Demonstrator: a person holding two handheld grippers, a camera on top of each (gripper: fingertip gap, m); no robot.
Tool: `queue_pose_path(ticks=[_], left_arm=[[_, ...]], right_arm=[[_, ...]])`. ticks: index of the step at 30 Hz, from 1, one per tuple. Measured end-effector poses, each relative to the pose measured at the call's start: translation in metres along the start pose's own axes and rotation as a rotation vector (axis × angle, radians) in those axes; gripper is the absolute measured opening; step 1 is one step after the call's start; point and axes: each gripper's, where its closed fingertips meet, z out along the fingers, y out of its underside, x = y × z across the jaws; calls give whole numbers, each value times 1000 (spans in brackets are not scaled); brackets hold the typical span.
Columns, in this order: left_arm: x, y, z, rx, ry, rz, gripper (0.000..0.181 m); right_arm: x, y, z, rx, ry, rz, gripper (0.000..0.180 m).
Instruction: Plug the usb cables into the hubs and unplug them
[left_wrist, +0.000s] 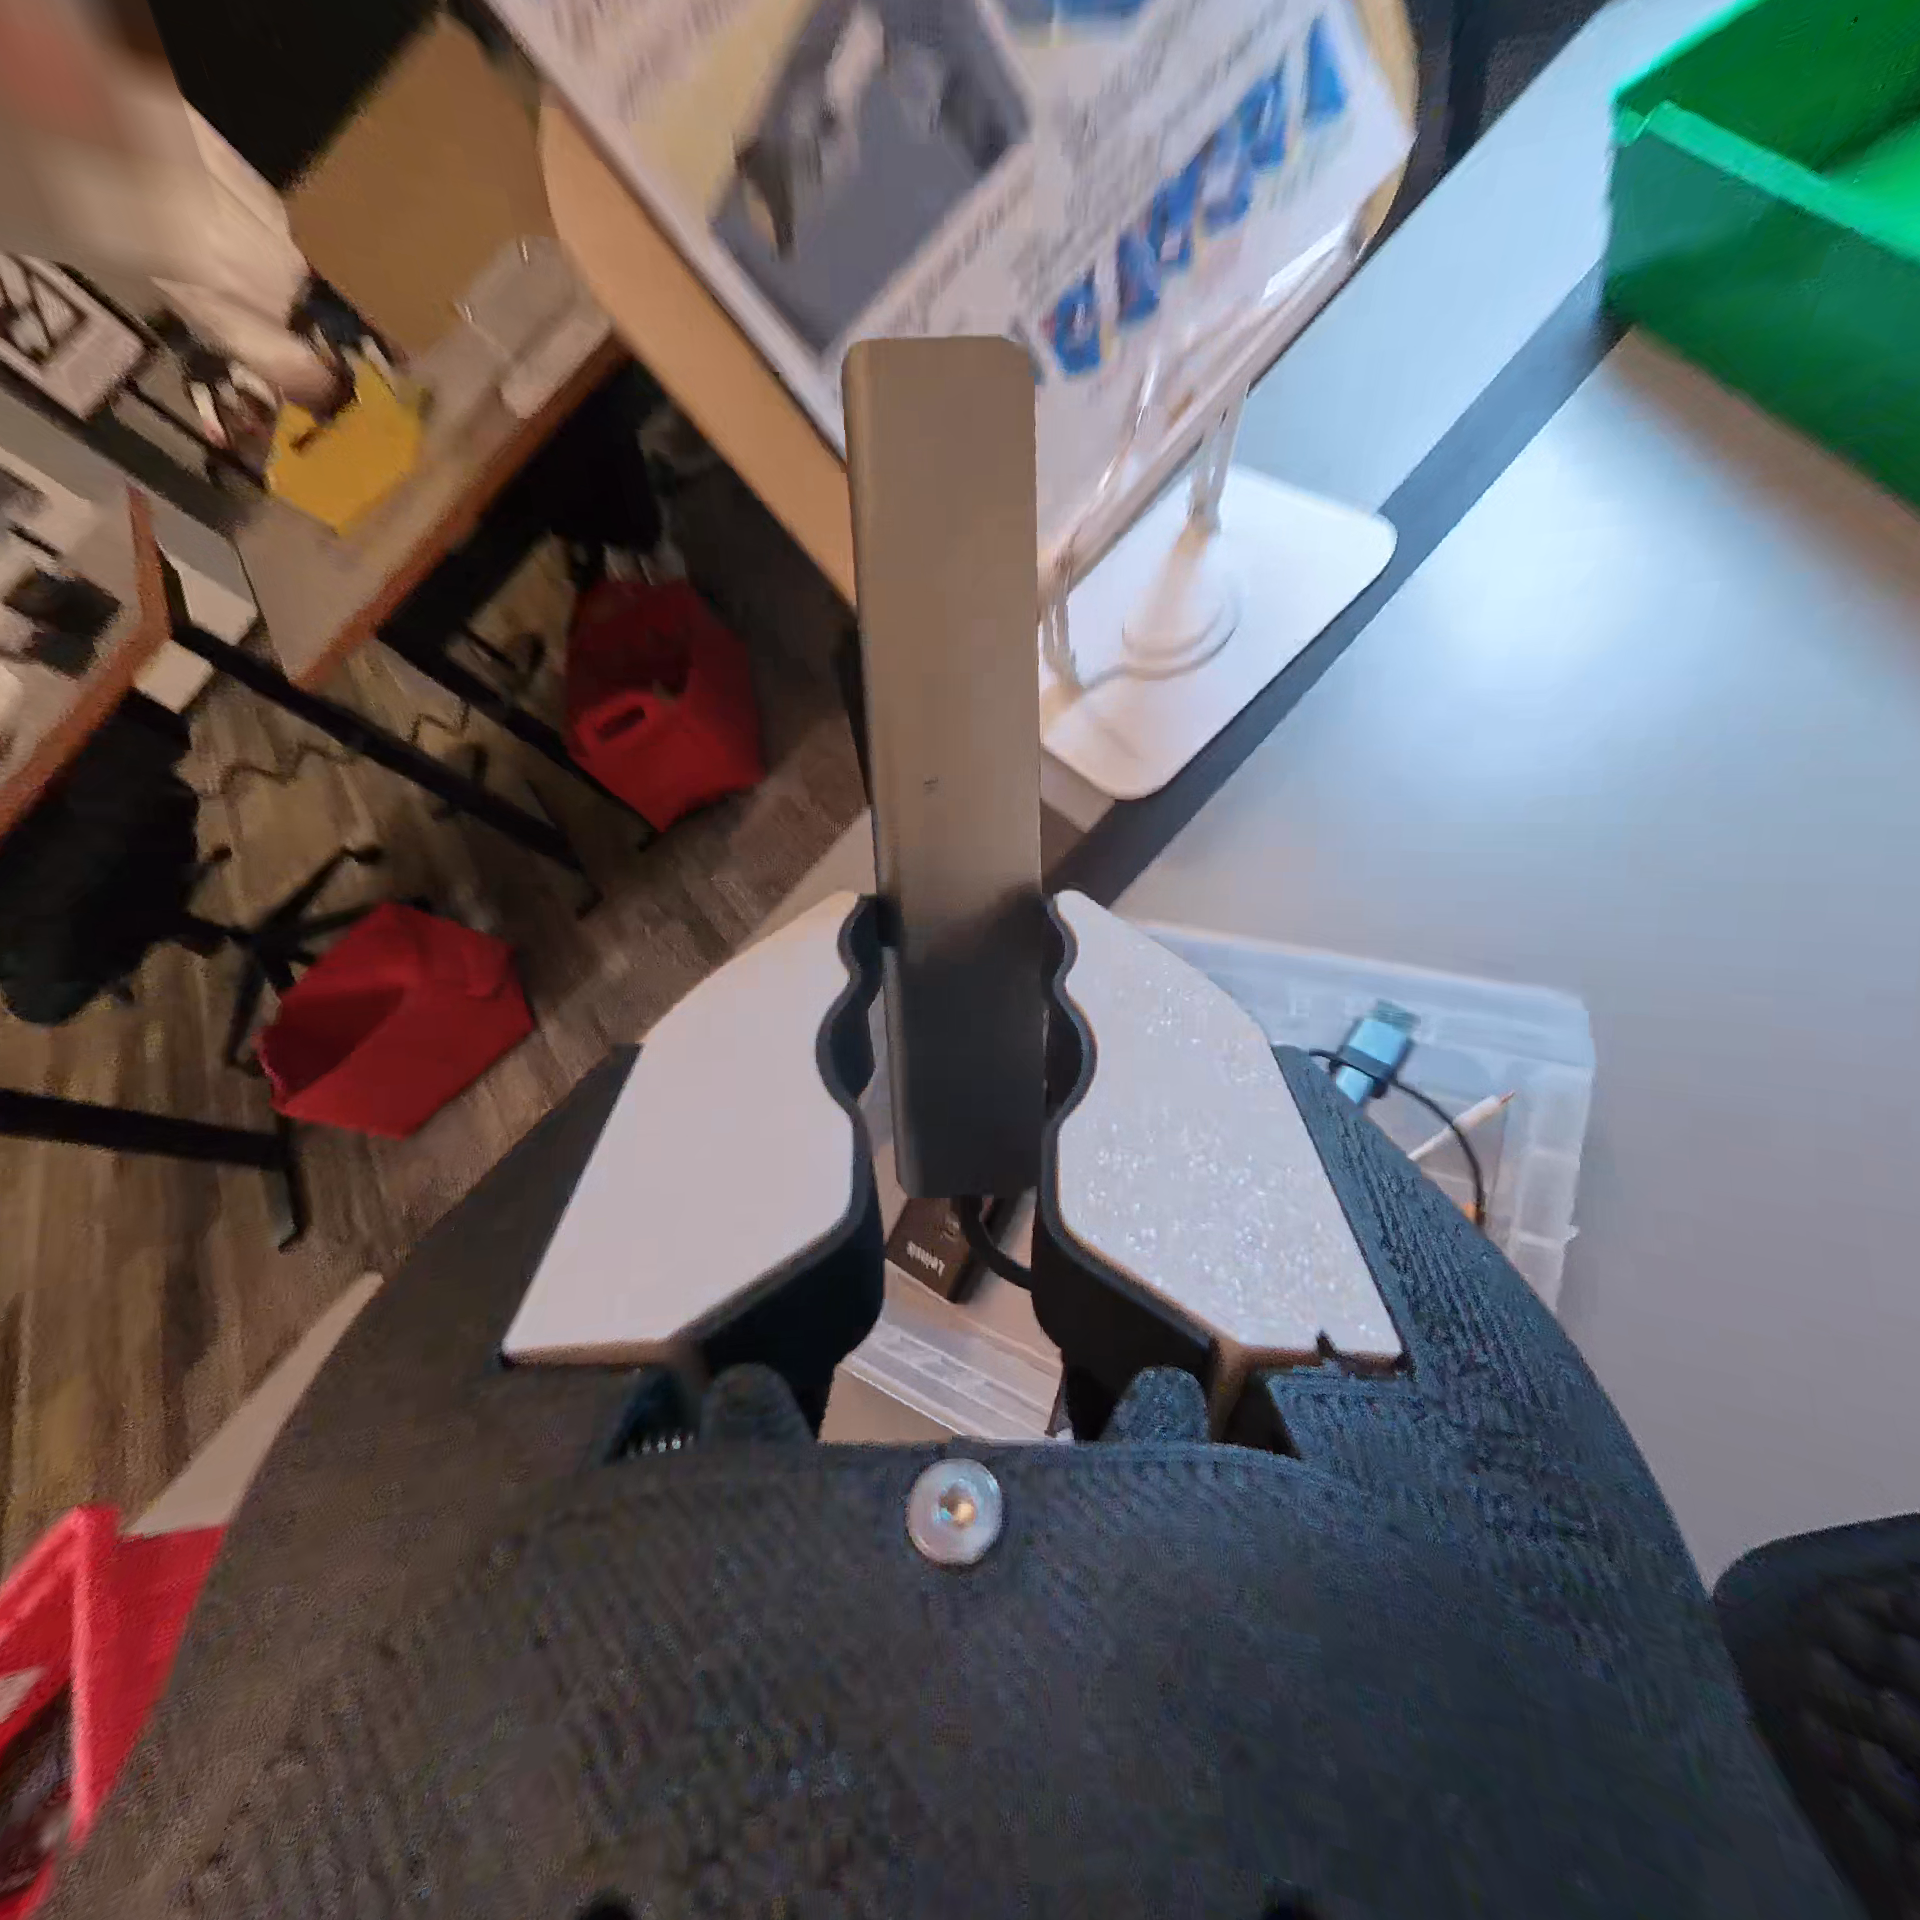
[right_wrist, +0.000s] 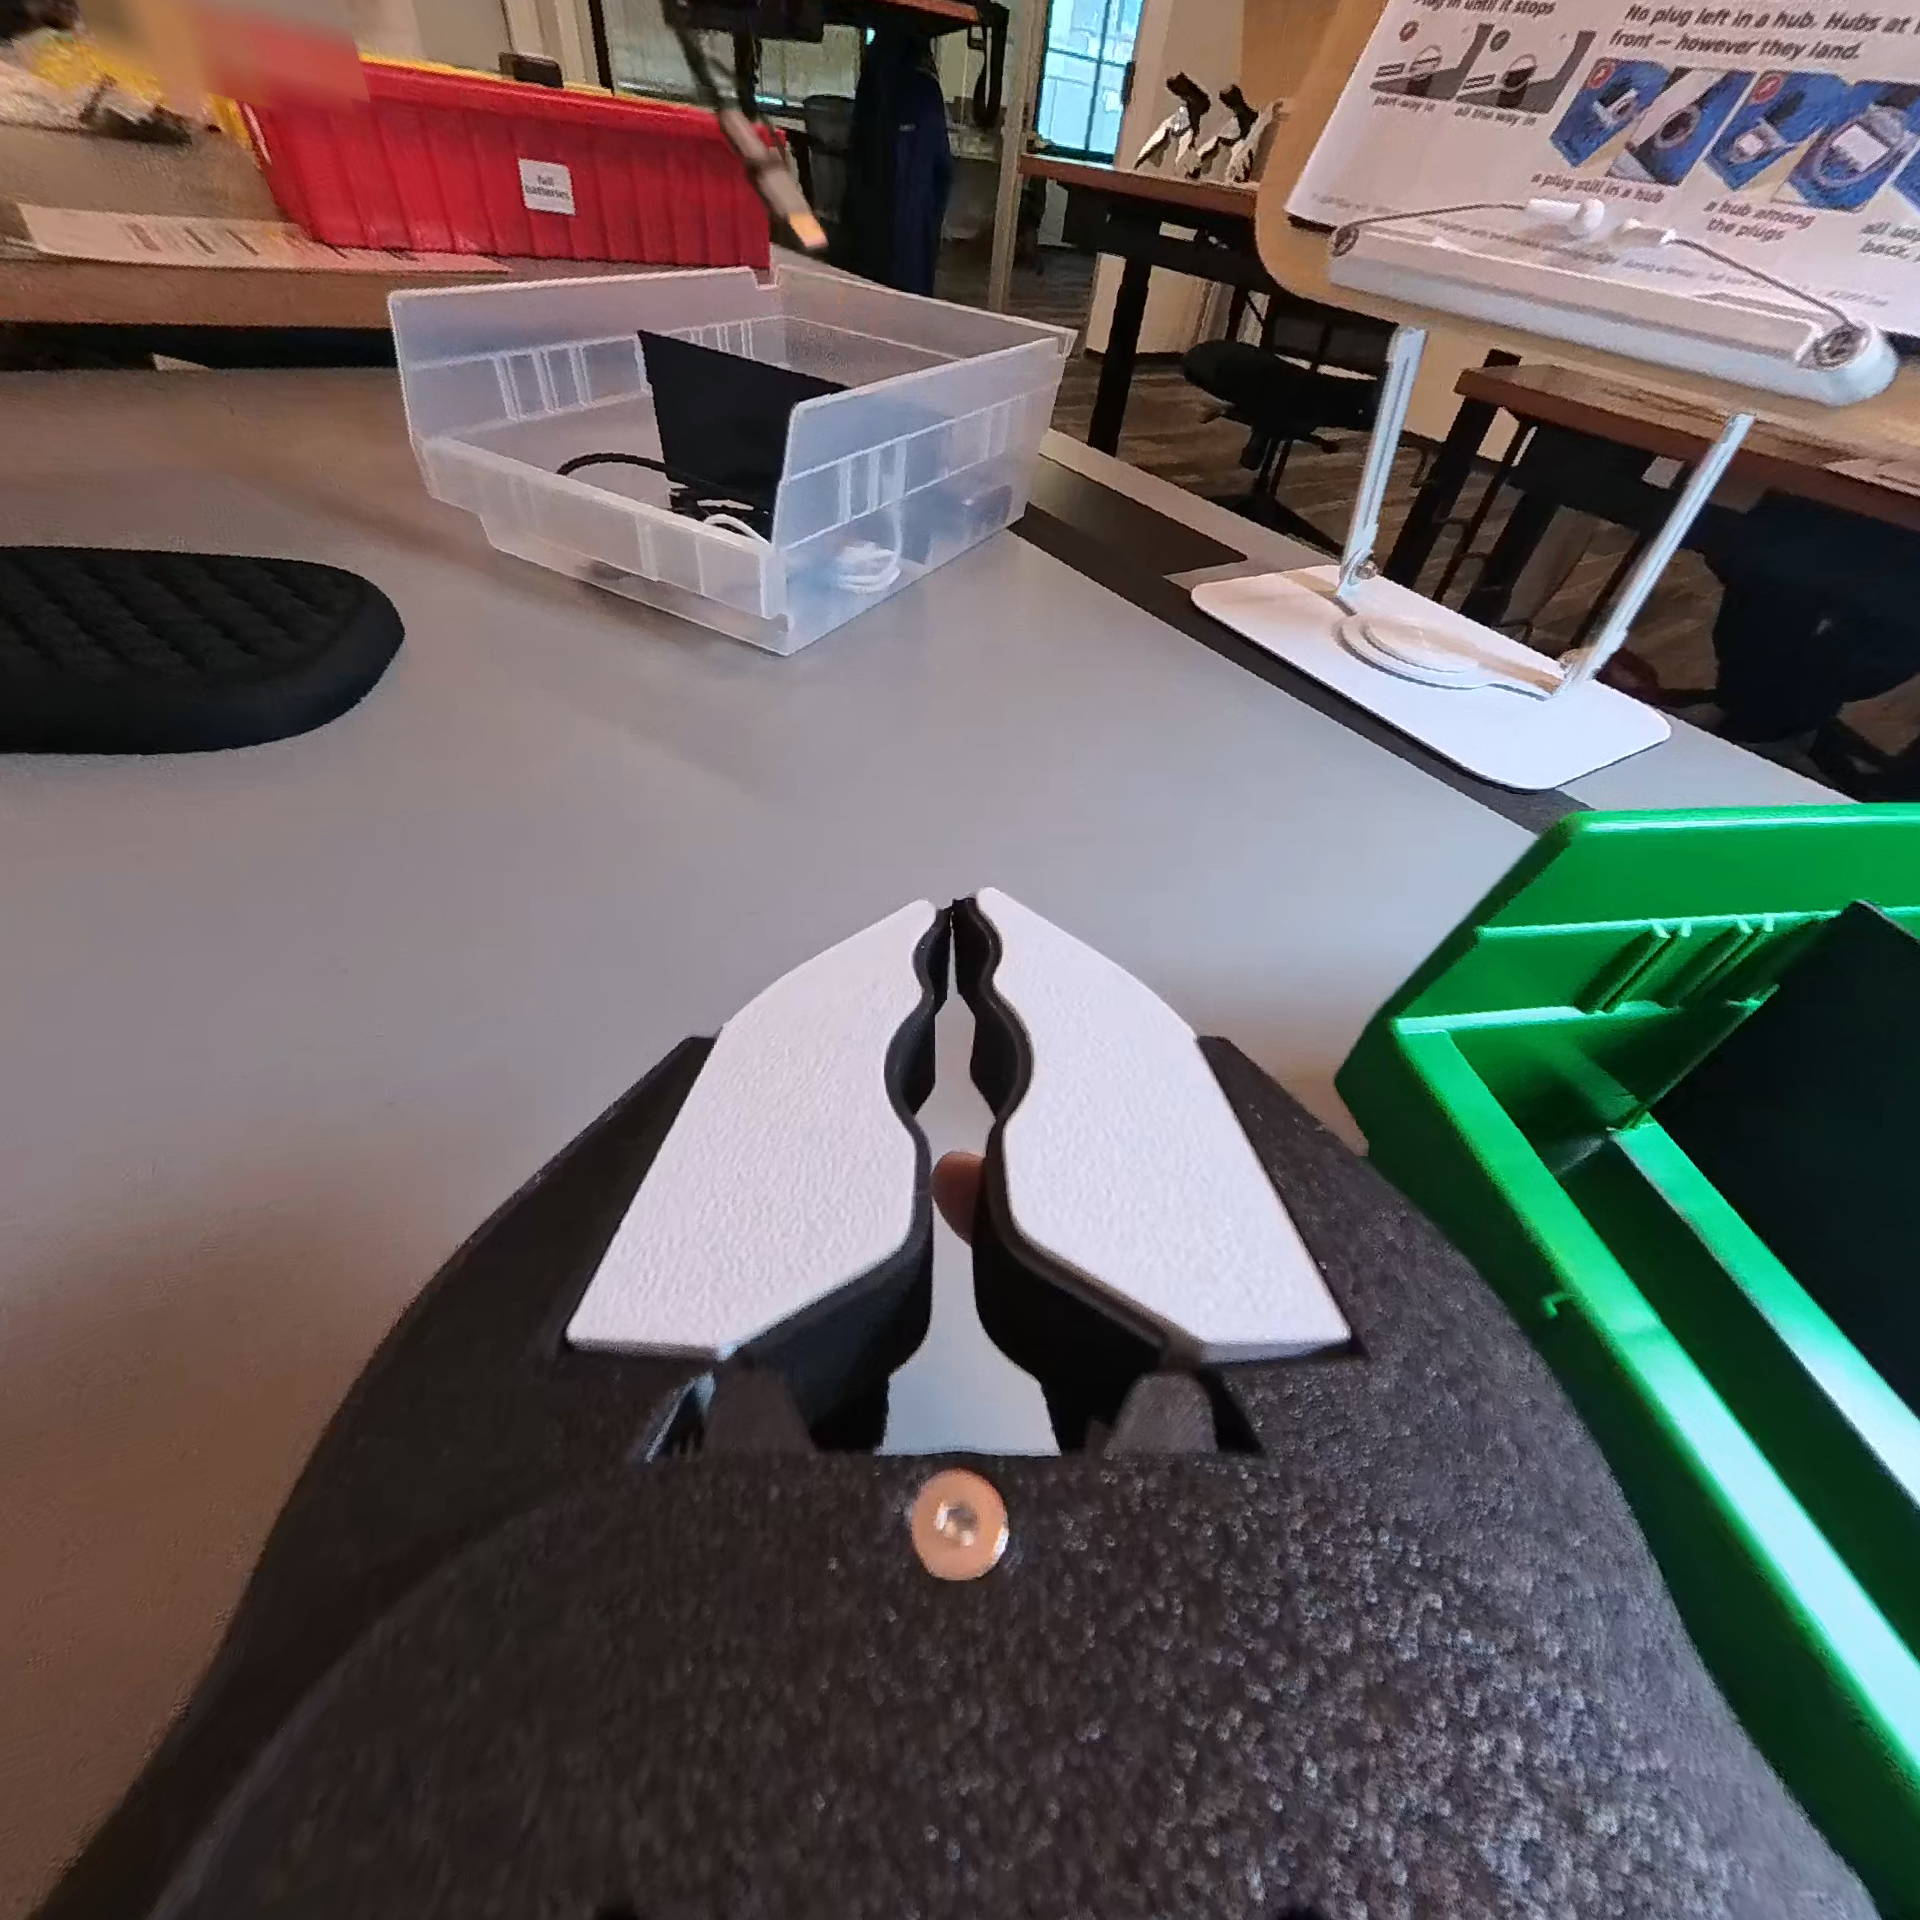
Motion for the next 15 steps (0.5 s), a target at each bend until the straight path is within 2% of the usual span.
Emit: queue_pose_path(ticks=[4,7,11,15], left_arm=[[29,-62,-47,121,110,24,30],[88,-86,-62,211,284,65,30],[208,-82,-56,376,637,31,30],[327,-53,-43,524,1097,-119,30]], right_arm=[[-5,-5,-1,14,-11,-31,1],[-8,-18,-7,76,-15,-53,4],[-15,-36,-19,157,-43,-85,19],[-34,-41,-20,158,-175,-53,46]])
